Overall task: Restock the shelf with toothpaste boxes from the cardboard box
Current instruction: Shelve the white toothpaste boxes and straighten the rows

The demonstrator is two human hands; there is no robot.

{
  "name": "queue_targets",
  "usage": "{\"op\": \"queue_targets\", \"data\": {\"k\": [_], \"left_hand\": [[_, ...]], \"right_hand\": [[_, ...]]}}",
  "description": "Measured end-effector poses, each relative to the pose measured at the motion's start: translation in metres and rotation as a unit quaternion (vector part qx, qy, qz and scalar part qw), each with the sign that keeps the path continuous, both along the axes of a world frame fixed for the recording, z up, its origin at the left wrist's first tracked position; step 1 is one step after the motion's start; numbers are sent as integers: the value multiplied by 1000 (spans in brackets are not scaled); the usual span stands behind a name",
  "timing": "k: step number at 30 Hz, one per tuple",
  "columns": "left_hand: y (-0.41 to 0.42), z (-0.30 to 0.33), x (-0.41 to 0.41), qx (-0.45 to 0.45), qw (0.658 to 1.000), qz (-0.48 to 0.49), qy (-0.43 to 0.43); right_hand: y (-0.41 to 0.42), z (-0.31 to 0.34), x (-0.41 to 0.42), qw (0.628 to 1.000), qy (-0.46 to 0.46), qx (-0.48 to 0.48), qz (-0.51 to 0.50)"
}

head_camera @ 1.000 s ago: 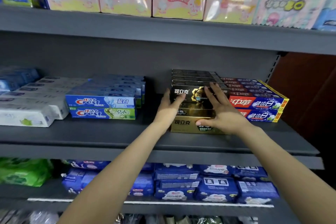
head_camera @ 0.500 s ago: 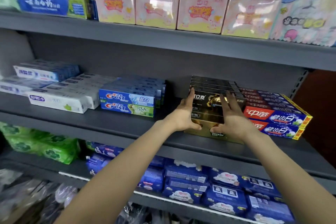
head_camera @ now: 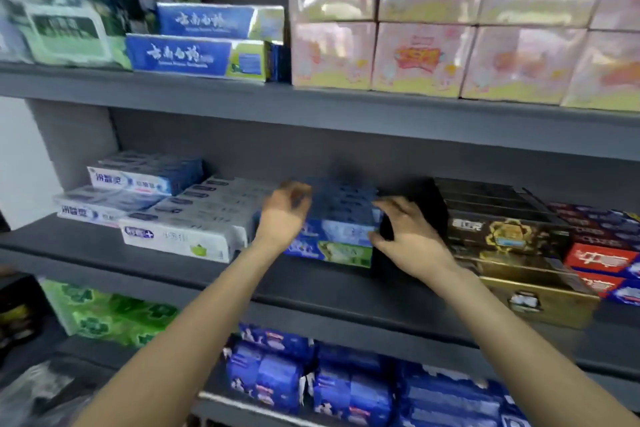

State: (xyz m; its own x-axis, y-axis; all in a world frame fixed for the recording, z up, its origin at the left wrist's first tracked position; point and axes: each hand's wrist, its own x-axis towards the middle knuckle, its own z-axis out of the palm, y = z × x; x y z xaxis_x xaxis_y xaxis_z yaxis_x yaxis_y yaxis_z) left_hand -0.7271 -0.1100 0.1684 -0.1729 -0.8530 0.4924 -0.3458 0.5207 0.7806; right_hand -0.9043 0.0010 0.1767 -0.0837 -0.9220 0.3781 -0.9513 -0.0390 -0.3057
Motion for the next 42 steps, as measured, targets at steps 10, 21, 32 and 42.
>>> {"op": "queue_targets", "data": {"k": [10,21,32,42], "left_hand": [[-89,20,34,245,956,-78,-142],[-102,17,21,402,901,-159,25],[-89,23,1,394,905,-161,3],[-101,7,-5,414,901,-99,91]], "right_hand": [[-86,-8,54,977,103,181,-42],[-96,-10,46,972,125,193,-44],[-82,-7,30,972,119,197,-53],[-82,-9,28,973,112,195,-49]]}}
